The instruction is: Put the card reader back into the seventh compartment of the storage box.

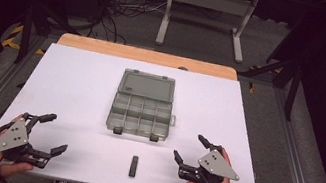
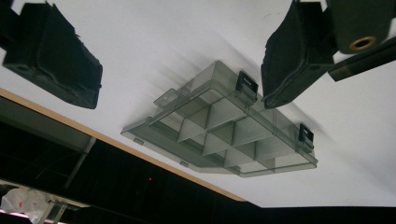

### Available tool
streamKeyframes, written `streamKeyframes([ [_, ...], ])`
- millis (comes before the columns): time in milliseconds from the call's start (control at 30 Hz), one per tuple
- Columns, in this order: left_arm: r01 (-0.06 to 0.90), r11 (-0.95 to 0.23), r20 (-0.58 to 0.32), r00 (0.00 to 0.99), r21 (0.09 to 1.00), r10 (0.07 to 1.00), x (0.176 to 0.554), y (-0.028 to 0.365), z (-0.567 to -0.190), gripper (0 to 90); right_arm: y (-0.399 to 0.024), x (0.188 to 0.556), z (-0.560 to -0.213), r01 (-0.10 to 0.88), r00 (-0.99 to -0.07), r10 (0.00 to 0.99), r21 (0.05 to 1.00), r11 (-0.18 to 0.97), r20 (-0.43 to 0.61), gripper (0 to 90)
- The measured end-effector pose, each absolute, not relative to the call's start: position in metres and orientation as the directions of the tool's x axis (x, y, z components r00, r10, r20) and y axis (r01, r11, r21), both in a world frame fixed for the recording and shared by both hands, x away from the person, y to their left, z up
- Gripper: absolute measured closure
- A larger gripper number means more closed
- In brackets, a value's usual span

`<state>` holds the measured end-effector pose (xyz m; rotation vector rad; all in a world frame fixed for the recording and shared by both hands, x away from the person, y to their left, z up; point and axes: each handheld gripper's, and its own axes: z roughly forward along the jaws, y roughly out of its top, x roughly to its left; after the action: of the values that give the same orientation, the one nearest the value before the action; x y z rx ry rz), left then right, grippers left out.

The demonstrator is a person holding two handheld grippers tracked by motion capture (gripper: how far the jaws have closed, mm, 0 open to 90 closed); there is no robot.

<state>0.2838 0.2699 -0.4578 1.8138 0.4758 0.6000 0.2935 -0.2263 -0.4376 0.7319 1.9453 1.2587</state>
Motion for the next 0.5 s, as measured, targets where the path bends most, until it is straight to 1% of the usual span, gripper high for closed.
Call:
streamKeyframes([
  [167, 0.041, -0.349, 0.182, 0.793, 0.936, 0.581, 0.289, 0.268, -0.465, 7.3, -0.224, 0.294, -0.439, 0.086, -0.626, 0.737, 0.917, 0.39, -0.254, 14.5],
  [400, 0.037, -0.362, 0.187, 0.803, 0.931, 0.565, 0.289, 0.271, -0.466, 7.0, -0.218, 0.295, -0.437, 0.1, -0.668, 0.699, 0.9, 0.424, -0.255, 14.4],
  [467, 0.042, -0.368, 0.185, 0.807, 0.929, 0.56, 0.29, 0.271, -0.468, 6.8, -0.215, 0.296, -0.438, 0.129, -0.701, 0.674, 0.888, 0.442, -0.233, 14.3],
  [500, 0.042, -0.368, 0.185, 0.807, 0.929, 0.56, 0.29, 0.271, -0.468, 6.9, -0.215, 0.296, -0.438, 0.129, -0.701, 0.674, 0.888, 0.442, -0.233, 14.3],
])
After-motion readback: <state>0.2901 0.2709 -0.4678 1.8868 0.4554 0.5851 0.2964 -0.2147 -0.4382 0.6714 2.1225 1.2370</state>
